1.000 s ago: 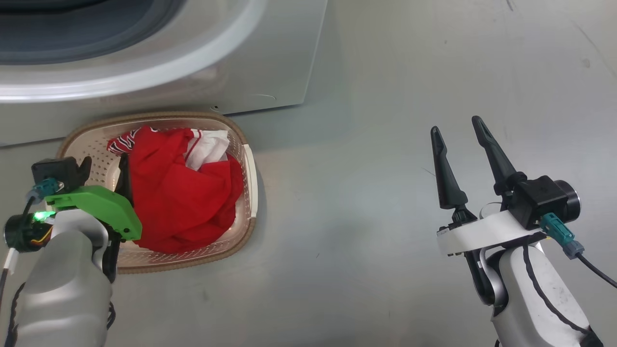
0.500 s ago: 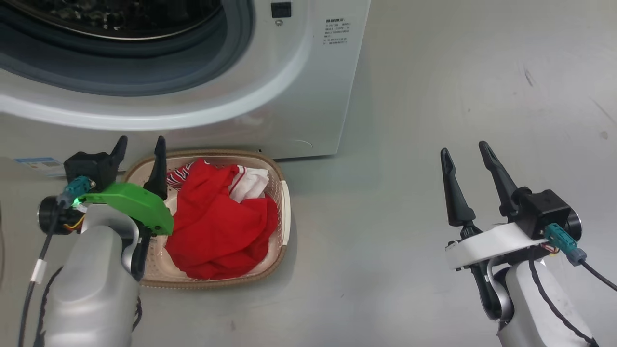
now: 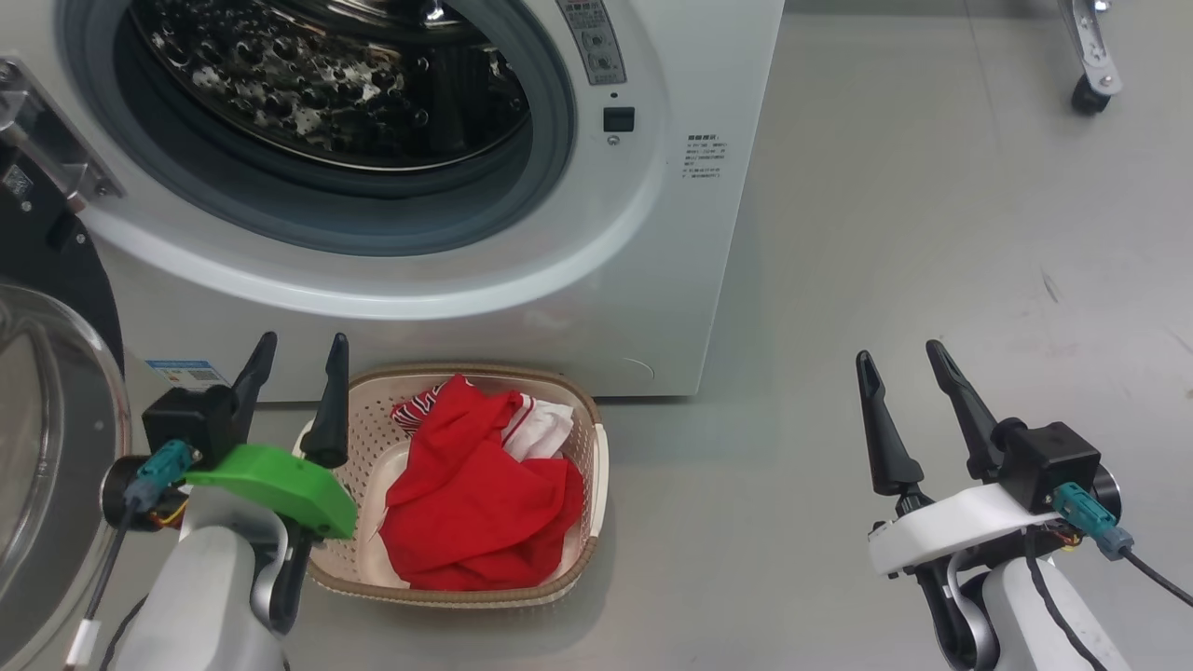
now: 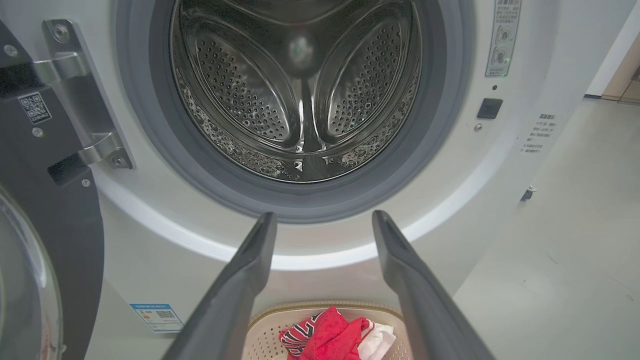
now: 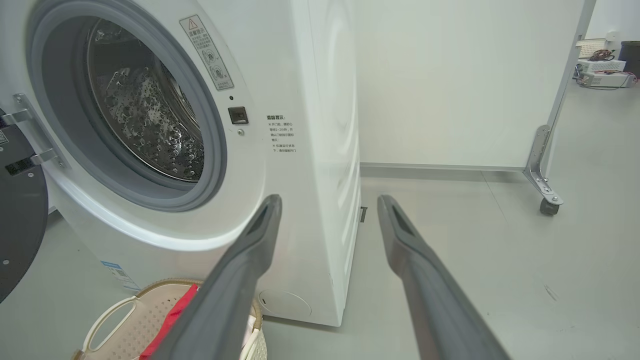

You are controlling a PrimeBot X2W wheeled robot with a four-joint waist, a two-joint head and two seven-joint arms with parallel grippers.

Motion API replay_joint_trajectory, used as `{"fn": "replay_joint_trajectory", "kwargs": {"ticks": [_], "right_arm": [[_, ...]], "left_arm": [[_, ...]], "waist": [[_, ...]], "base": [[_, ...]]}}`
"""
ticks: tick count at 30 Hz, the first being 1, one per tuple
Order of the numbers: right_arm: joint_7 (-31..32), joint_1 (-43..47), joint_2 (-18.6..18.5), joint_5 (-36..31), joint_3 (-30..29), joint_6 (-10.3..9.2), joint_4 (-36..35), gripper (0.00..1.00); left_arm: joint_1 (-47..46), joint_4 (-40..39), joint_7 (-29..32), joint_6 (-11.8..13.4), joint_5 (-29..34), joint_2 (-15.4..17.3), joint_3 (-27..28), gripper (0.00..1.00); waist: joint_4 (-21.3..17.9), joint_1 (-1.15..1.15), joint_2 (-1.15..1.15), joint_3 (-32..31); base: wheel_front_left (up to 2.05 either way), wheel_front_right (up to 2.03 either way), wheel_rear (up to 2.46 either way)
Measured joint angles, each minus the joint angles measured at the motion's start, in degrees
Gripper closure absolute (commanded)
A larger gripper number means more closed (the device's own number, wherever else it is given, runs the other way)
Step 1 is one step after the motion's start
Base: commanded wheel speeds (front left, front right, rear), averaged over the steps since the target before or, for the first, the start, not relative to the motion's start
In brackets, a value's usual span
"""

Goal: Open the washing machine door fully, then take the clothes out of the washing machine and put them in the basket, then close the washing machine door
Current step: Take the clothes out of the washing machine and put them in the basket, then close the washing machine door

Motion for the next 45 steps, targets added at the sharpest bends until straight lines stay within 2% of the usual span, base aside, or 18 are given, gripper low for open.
{"fn": "replay_joint_trajectory", "kwargs": {"ticks": [18,32,45], "right_arm": [[-0.01,4.98,0.31,0.51,-2.38,-0.01,-2.76,0.0],[-0.01,6.08,0.66,0.51,-2.82,-0.01,-4.05,0.0],[-0.01,7.16,0.75,0.51,-3.12,-0.13,-2.78,0.0]], "left_arm": [[14.44,-13.22,0.0,0.0,0.56,1.59,1.86,0.0],[18.48,-19.69,0.0,0.0,1.6,1.71,2.08,0.0],[20.61,-21.72,0.0,0.0,3.05,1.68,2.2,0.0]], "waist": [[1.81,0.0,0.0,-7.71],[1.09,0.0,0.0,-7.62],[0.76,0.0,0.0,-7.76]], "base": [[0.0,0.0,0.0],[0.0,0.0,0.0],[0.0,0.0,0.0]]}}
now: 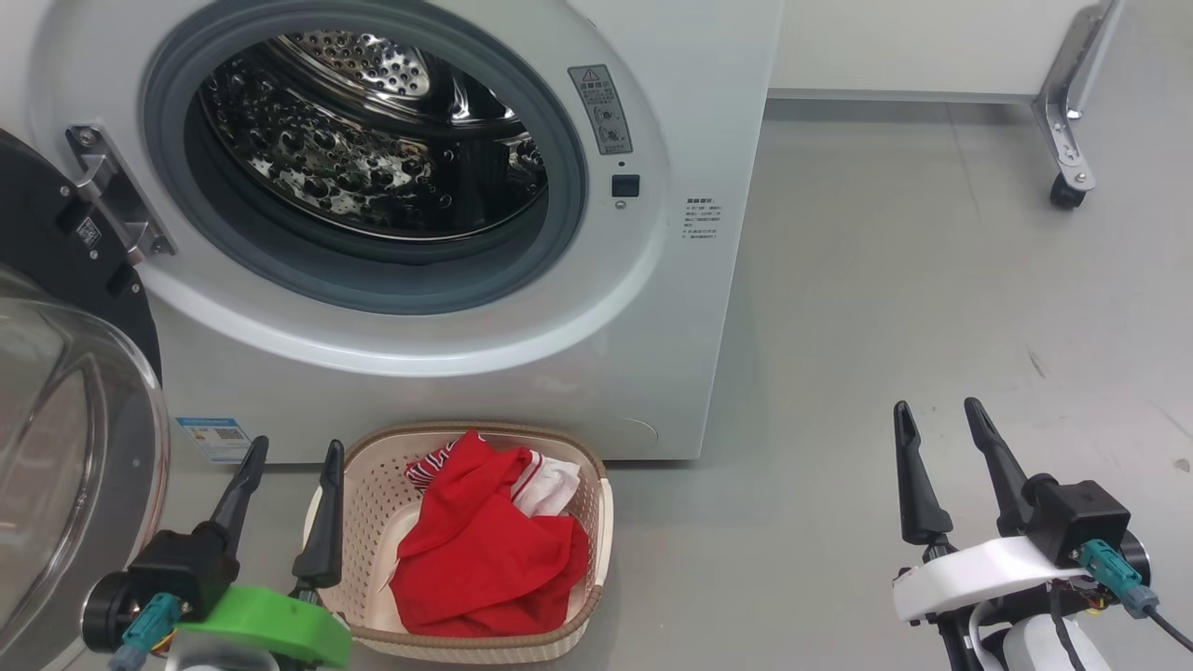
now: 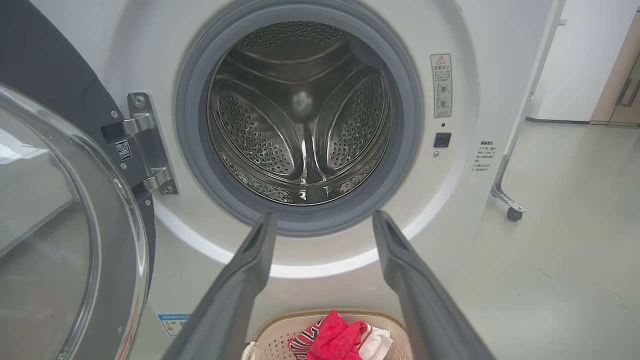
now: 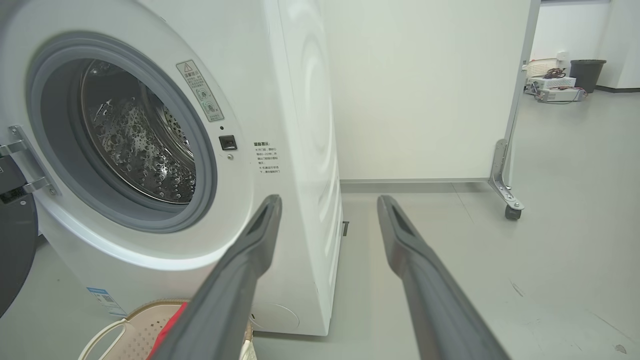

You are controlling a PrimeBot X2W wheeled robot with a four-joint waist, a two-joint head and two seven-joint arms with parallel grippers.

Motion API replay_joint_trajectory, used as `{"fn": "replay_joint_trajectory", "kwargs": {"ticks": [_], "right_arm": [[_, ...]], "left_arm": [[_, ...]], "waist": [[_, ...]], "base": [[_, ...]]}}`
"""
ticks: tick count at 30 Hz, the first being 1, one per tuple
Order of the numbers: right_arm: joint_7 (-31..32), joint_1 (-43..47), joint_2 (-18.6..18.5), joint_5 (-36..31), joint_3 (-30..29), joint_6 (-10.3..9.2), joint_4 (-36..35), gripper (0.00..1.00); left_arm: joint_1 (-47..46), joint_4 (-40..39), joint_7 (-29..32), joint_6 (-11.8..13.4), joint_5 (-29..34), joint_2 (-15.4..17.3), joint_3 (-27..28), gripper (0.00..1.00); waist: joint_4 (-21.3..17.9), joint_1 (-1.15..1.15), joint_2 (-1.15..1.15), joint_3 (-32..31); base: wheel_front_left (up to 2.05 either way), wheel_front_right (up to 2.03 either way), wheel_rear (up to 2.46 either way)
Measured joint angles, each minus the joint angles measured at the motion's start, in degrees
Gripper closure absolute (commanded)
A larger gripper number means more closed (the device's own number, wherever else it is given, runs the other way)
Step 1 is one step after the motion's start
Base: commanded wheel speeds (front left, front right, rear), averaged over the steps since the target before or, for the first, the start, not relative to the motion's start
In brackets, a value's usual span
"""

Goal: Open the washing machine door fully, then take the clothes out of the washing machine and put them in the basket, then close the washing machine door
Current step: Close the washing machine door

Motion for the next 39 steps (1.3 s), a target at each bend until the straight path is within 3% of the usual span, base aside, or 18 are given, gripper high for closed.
{"fn": "replay_joint_trajectory", "kwargs": {"ticks": [39], "right_arm": [[0.0,0.0,0.35,0.0,-0.07,0.08,-0.04,0.0]], "left_arm": [[1.75,-2.65,0.0,0.0,0.43,-0.13,-0.27,0.0]], "waist": [[-1.01,0.0,0.0,-0.12]], "base": [[-0.09,0.09,0.0]]}}
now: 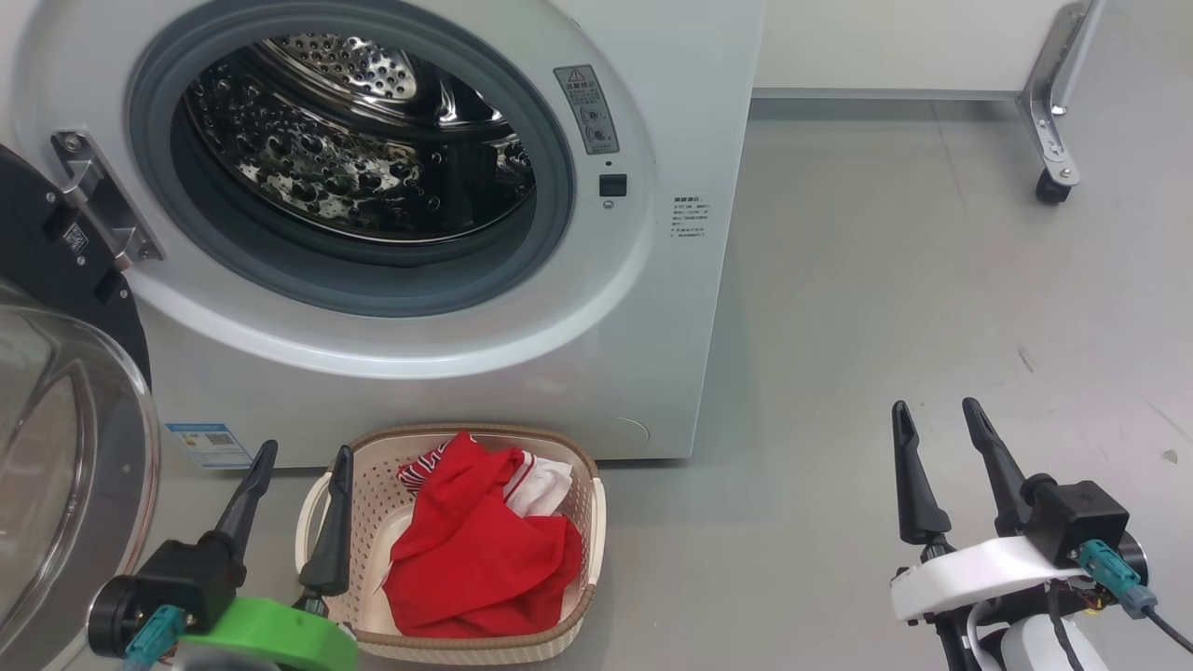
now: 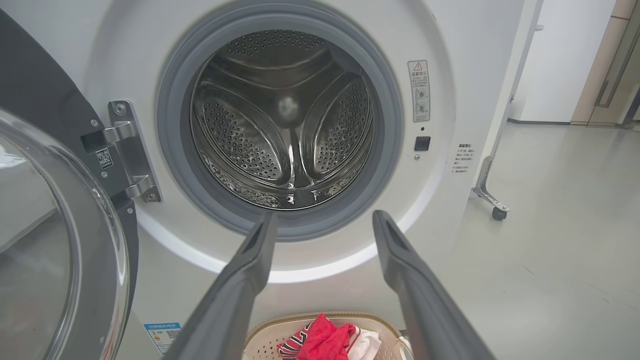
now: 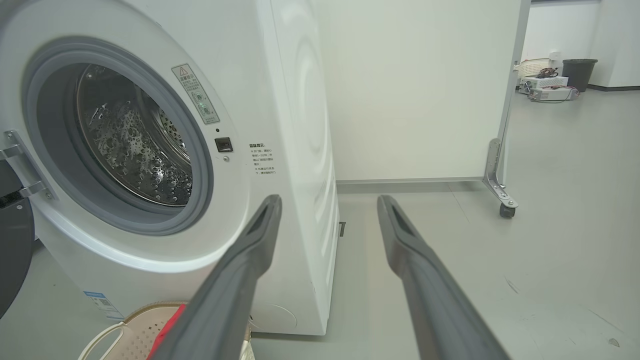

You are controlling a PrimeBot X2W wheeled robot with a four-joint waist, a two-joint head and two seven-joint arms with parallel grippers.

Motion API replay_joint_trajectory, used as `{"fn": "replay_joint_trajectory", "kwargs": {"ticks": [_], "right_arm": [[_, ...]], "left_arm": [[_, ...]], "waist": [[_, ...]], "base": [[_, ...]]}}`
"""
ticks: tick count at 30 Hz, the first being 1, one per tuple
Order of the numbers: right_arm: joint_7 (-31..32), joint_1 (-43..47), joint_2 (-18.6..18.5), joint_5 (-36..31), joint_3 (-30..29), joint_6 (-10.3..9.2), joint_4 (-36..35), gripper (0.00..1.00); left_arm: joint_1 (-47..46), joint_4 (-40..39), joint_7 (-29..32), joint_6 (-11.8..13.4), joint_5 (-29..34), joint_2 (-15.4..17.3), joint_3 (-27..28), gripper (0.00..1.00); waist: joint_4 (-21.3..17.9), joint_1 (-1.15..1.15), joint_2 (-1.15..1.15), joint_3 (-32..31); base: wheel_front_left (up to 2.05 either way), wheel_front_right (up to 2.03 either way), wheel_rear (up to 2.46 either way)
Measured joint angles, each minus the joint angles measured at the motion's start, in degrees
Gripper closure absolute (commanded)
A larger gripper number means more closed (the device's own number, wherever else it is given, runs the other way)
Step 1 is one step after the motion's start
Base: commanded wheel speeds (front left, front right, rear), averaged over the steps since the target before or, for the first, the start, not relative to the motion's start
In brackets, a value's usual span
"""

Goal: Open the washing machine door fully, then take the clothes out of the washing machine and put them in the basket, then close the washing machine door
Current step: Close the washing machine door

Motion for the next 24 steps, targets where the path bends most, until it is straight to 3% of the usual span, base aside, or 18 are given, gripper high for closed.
{"fn": "replay_joint_trajectory", "kwargs": {"ticks": [24], "right_arm": [[0.0,0.0,0.01,-0.02,-0.16,0.02,0.01,0.0]], "left_arm": [[0.87,-1.3,0.0,0.0,0.14,-0.59,-0.53,0.0]], "waist": [[-0.09,0.0,0.0,0.37]], "base": [[-0.97,0.97,0.0]]}}
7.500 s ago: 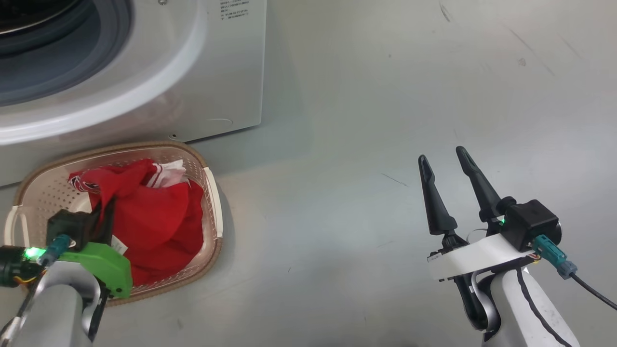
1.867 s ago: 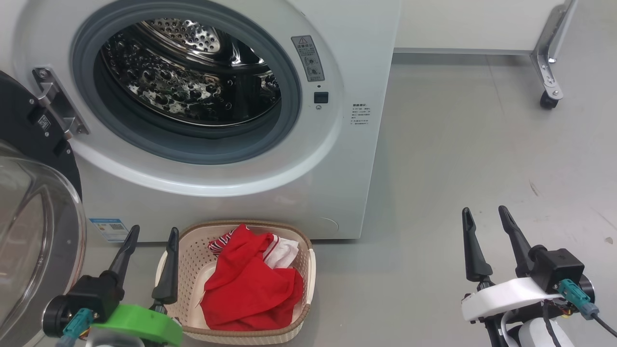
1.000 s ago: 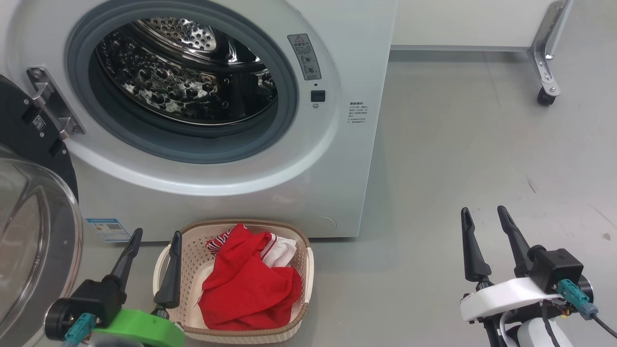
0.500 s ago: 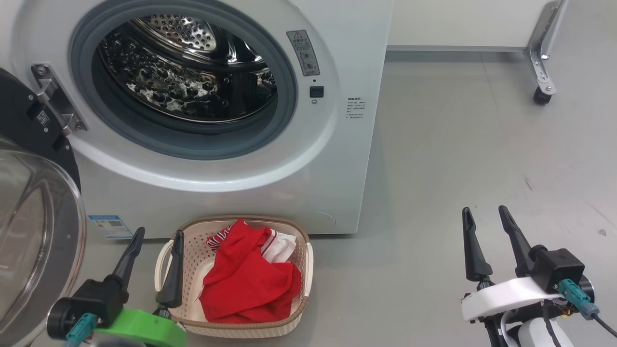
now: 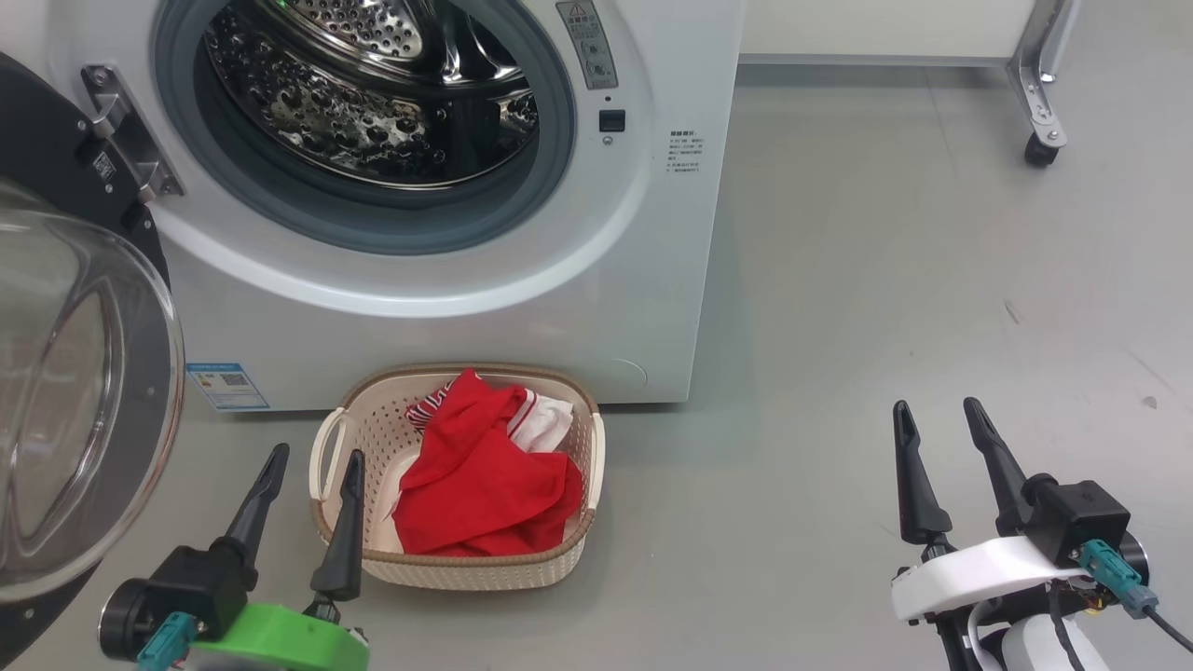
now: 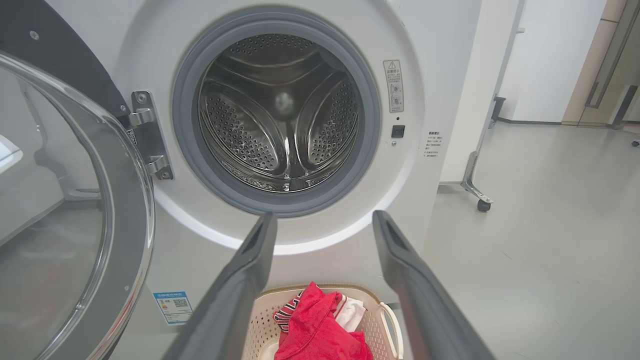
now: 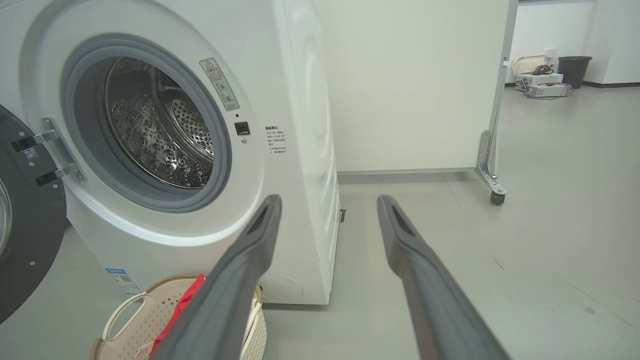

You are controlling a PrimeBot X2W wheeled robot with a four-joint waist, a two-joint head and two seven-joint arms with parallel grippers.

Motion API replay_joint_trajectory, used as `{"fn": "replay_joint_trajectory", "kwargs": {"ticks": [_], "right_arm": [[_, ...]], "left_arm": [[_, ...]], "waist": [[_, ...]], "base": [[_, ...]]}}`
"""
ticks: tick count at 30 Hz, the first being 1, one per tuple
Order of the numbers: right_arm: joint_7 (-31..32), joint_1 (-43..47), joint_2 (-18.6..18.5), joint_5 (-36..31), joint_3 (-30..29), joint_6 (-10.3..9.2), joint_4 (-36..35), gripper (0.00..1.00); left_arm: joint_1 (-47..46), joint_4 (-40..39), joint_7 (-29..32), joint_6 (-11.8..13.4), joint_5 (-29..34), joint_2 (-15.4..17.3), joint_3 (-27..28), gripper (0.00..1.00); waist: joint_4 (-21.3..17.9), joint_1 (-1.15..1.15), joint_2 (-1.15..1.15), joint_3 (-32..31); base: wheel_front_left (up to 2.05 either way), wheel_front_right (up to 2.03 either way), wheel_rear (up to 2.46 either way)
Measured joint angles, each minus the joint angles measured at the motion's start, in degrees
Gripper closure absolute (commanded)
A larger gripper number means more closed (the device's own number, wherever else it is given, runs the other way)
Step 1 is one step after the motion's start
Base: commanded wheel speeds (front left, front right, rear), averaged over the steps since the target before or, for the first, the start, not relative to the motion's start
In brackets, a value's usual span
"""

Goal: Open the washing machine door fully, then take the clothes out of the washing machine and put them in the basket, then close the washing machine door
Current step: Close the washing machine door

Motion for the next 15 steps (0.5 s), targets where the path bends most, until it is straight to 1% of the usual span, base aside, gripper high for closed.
{"fn": "replay_joint_trajectory", "kwargs": {"ticks": [7,15], "right_arm": [[0.0,0.0,0.0,-0.04,0.0,0.02,0.01,0.0],[0.0,-0.01,0.0,-0.1,0.09,0.07,0.18,0.0]], "left_arm": [[0.0,-0.27,0.0,0.0,0.44,-0.19,-0.3,0.0],[0.0,-0.32,0.0,0.0,1.05,-0.19,-0.36,0.0]], "waist": [[0.01,0.0,0.0,0.16],[0.03,0.0,0.0,-0.15]], "base": [[-1.15,1.15,0.0],[-0.84,0.84,0.0]]}}
